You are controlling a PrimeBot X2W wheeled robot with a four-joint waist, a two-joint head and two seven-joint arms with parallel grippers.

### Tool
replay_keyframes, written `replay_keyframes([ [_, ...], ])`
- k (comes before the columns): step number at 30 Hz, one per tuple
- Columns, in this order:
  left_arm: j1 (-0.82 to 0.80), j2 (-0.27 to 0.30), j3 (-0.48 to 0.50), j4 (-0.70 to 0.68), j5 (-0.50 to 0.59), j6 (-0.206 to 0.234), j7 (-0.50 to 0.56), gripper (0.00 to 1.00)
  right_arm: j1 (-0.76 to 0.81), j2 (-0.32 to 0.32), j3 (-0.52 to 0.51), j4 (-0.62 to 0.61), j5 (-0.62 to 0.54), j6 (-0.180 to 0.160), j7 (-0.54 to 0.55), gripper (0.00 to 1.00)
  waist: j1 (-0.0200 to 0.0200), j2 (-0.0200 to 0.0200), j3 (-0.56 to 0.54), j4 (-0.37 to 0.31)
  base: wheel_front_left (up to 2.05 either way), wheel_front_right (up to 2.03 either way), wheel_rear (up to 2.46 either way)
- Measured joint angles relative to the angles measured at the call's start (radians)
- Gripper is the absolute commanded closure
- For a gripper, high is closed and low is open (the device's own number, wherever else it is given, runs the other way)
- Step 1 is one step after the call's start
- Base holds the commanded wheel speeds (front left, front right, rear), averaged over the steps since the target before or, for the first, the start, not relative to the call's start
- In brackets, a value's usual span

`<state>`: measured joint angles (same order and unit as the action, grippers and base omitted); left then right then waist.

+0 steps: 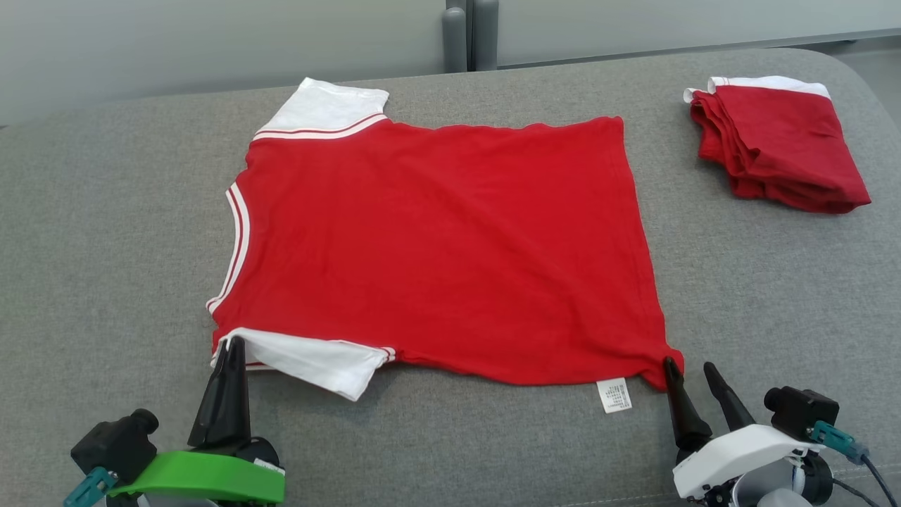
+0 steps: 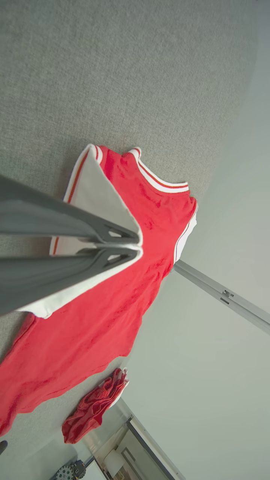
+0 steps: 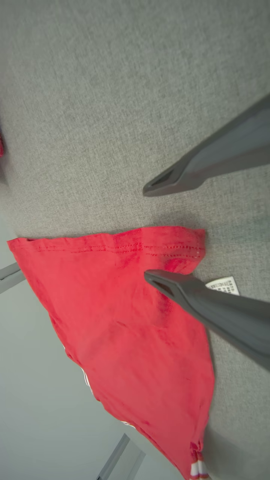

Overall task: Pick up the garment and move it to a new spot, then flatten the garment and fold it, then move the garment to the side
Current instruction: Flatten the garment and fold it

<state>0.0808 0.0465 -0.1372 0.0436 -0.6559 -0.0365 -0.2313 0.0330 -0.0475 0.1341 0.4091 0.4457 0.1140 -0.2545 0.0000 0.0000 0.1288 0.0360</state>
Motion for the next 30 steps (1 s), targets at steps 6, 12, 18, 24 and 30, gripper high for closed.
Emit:
replay_keyframes([
  [6, 0.0, 0.0, 0.004, -0.05, 0.009, 0.001, -0.007, 1.0, 0.0, 0.007, 0.014, 0.032, 0.07, 0.0, 0.0, 0.0, 0.0, 0.0, -0.001, 0.0, 0.0, 0.0, 0.0],
  [12, 0.002, 0.0, 0.012, -0.075, 0.01, 0.009, -0.008, 1.0, 0.0, 0.007, 0.028, 0.061, 0.154, 0.005, 0.006, 0.0, 0.0, 0.0, -0.002, 0.0, 0.0, 0.0, 0.0],
  [18, 0.008, 0.0, 0.012, -0.095, 0.011, 0.02, -0.009, 1.0, -0.001, 0.006, 0.064, 0.081, 0.222, 0.009, 0.019, 0.0, 0.0, 0.0, -0.002, 0.001, 0.0, 0.0, 0.0],
  [24, 0.024, 0.0, 0.015, -0.115, 0.013, 0.03, -0.009, 1.0, -0.008, 0.002, 0.1, 0.083, 0.269, 0.009, 0.019, 0.05, 0.0, 0.0, 0.002, 0.001, 0.0, 0.0, 0.0],
  [30, 0.028, 0.0, 0.016, -0.123, 0.013, 0.038, -0.012, 1.0, -0.026, 0.002, 0.137, 0.085, 0.331, 0.009, 0.022, 0.43, 0.0, 0.0, 0.006, 0.004, 0.0, 0.0, 0.0],
])
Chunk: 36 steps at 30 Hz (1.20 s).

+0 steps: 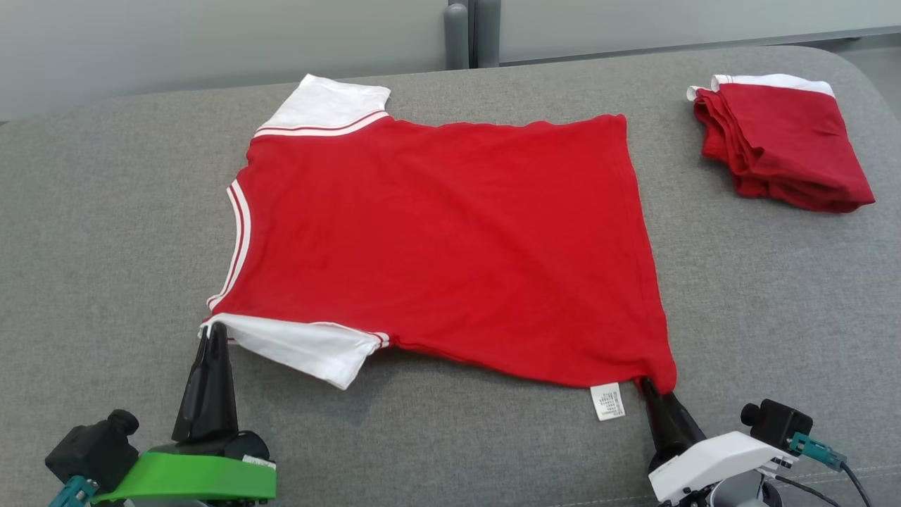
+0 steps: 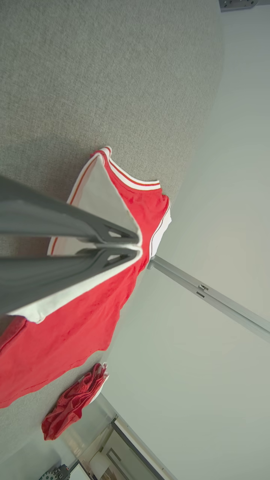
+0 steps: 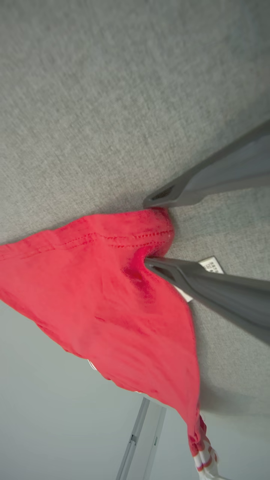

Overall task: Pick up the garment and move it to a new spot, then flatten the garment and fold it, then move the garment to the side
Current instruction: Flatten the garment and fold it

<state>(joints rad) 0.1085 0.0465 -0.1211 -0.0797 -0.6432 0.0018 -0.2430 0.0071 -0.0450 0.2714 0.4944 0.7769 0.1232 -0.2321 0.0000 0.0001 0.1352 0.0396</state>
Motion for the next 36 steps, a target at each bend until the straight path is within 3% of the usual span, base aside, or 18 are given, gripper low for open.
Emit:
replay_keyframes([
  [1, 0.0, 0.0, 0.0, -0.001, 0.0, 0.0, 0.0, 1.0, -0.003, 0.0, 0.002, 0.001, 0.017, 0.0, 0.001, 0.53, 0.0, 0.0, 0.001, 0.0, 0.0, 0.0, 0.0],
  [9, 0.014, 0.0, 0.0, -0.017, 0.0, 0.009, 0.0, 1.0, -0.012, 0.001, 0.005, 0.007, 0.073, 0.0, 0.001, 0.81, 0.0, 0.0, 0.006, 0.003, 0.0, 0.0, 0.0],
  [11, 0.016, 0.0, 0.0, -0.021, 0.0, 0.013, 0.0, 1.0, -0.021, 0.001, 0.004, 0.007, 0.078, 0.0, 0.001, 0.99, 0.0, 0.0, 0.008, 0.002, 0.0, 0.0, 0.0],
  [17, 0.016, 0.0, 0.001, -0.027, 0.0, 0.016, 0.0, 1.0, -0.041, -0.003, 0.002, -0.004, 0.071, 0.0, -0.004, 1.0, 0.0, 0.0, 0.013, -0.004, 0.0, 0.0, 0.0],
  [26, 0.016, 0.0, 0.022, -0.032, -0.01, 0.03, -0.005, 1.0, -0.073, -0.113, 0.033, -0.036, -0.01, 0.0, -0.005, 1.0, 0.0, 0.0, 0.017, -0.018, 0.0, 0.0, 0.0],
  [36, 0.015, 0.0, 0.035, -0.066, -0.021, 0.034, -0.006, 1.0, -0.103, -0.146, 0.024, -0.117, -0.011, 0.0, -0.014, 1.0, 0.0, 0.0, 0.008, -0.021, 0.0, 0.0, 0.0],
])
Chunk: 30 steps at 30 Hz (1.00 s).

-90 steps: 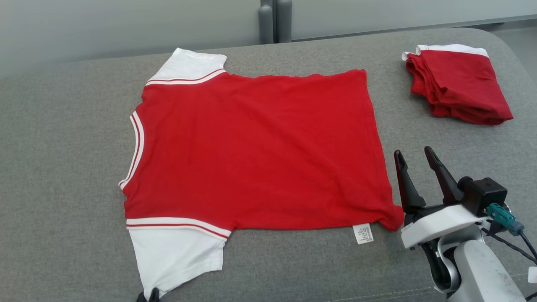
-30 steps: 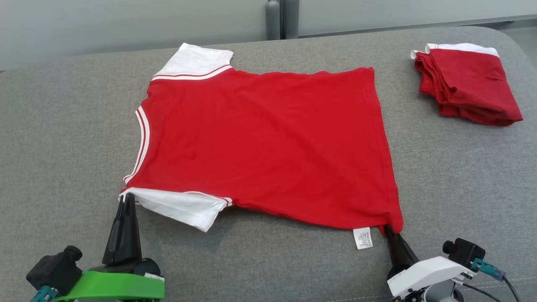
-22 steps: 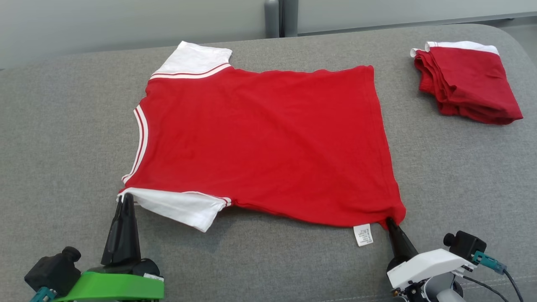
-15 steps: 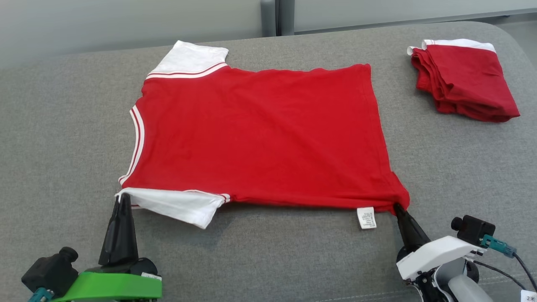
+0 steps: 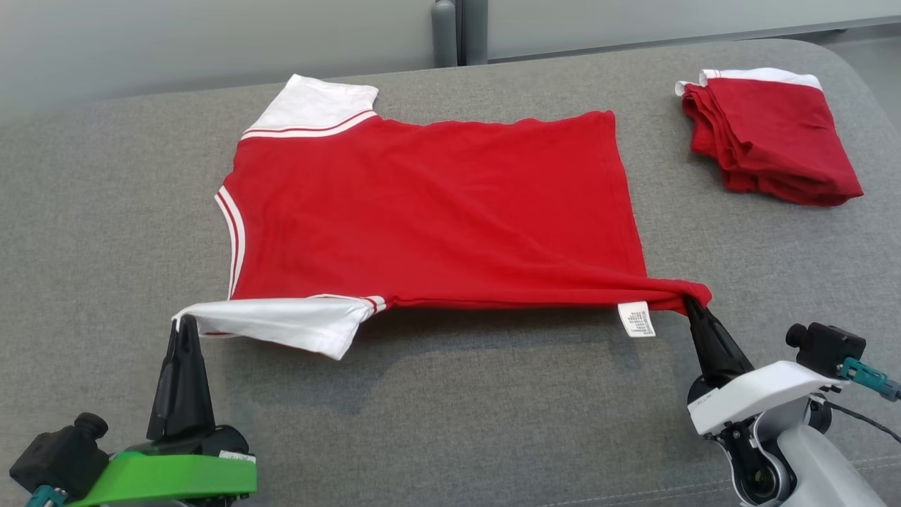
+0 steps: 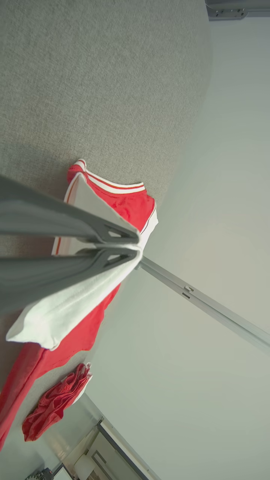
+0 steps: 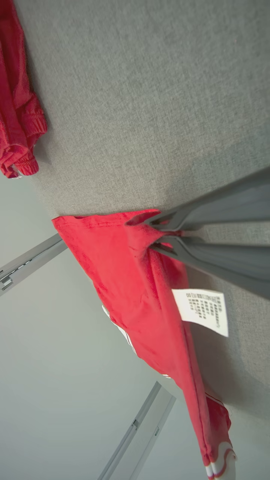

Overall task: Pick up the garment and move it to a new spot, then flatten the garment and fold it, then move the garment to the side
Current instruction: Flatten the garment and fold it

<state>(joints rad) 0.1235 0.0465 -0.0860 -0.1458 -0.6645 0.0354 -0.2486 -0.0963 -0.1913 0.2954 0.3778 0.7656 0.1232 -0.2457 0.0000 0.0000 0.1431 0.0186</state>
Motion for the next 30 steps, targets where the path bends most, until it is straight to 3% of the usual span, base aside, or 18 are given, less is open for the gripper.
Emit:
replay_keyframes([
  [11, 0.001, 0.0, 0.012, -0.023, -0.003, 0.009, 0.0, 1.0, 0.003, -0.029, 0.036, -0.025, -0.024, 0.0, 0.001, 1.0, 0.0, 0.0, -0.031, 0.004, 0.0, 0.0, 0.0],
  [18, -0.005, 0.0, -0.014, 0.047, 0.004, 0.009, -0.003, 1.0, -0.007, -0.065, 0.096, 0.029, -0.069, 0.0, 0.09, 1.0, 0.0, 0.0, -0.022, 0.002, 0.0, 0.0, 0.0],
  [30, -0.257, 0.013, -0.026, 0.212, 0.061, 0.009, 0.003, 1.0, -0.234, -0.078, 0.137, 0.059, -0.088, 0.0, 0.246, 1.0, 0.0001, 0.0, 0.059, -0.011, 0.0, 0.0, 0.0],
])
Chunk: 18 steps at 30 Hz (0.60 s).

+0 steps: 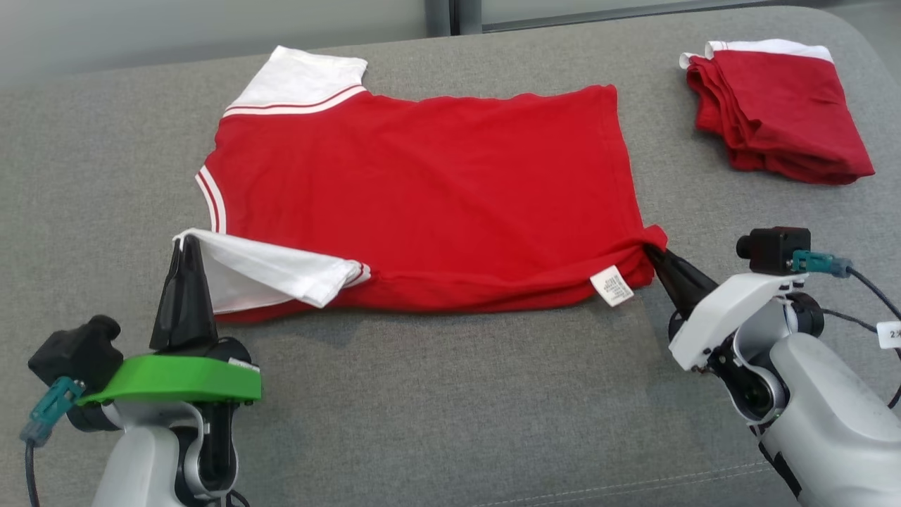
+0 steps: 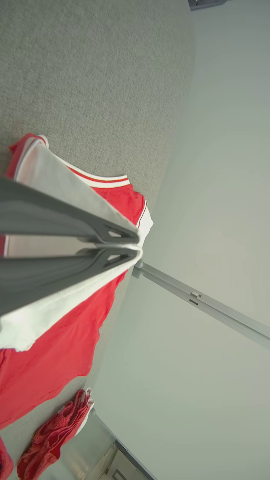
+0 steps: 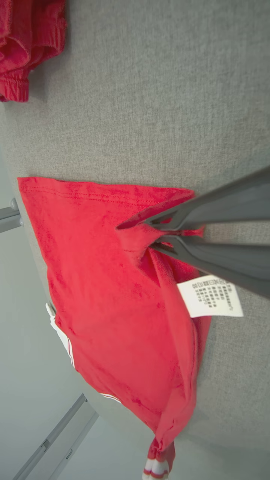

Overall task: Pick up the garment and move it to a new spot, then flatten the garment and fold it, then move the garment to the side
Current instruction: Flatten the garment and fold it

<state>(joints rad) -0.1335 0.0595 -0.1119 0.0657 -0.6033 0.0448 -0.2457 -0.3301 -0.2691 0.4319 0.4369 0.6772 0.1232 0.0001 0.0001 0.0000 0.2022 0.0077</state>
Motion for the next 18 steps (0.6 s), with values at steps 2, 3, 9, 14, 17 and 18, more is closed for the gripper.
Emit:
replay_keyframes([
  [2, -0.036, -0.002, -0.001, 0.03, 0.002, 0.001, 0.0, 1.0, -0.03, 0.0, -0.007, 0.01, 0.004, 0.0, 0.011, 1.0, 0.0, 0.0, 0.018, -0.002, 0.0, 0.0, 0.0],
  [3, -0.053, -0.004, 0.001, 0.044, 0.003, 0.002, 0.0, 1.0, -0.044, 0.0, -0.012, 0.014, 0.009, 0.0, 0.017, 1.0, 0.0, 0.0, 0.026, -0.003, 0.0, 0.0, 0.0],
  [9, -0.137, -0.006, 0.004, 0.148, 0.015, 0.01, -0.001, 1.0, -0.117, 0.023, -0.01, 0.053, 0.024, 0.0, 0.05, 1.0, 0.0, 0.0, 0.077, -0.01, 0.0, 0.0, 0.0],
  [14, -0.189, -0.008, 0.0, 0.225, 0.021, 0.01, -0.002, 1.0, -0.143, 0.031, -0.005, 0.104, 0.029, 0.0, 0.063, 1.0, 0.0, 0.0, 0.103, -0.015, 0.0, 0.0, 0.0],
  [17, -0.211, -0.01, -0.003, 0.259, 0.026, 0.009, -0.002, 1.0, -0.153, 0.04, -0.001, 0.127, 0.031, 0.0, 0.063, 1.0, 0.0, 0.0, 0.108, -0.016, 0.0, 0.0, 0.0],
  [18, -0.219, -0.01, -0.003, 0.271, 0.027, 0.008, -0.002, 1.0, -0.159, 0.043, -0.001, 0.132, 0.031, 0.0, 0.063, 0.96, 0.0, 0.0, 0.109, -0.015, 0.0, 0.0, 0.0],
])
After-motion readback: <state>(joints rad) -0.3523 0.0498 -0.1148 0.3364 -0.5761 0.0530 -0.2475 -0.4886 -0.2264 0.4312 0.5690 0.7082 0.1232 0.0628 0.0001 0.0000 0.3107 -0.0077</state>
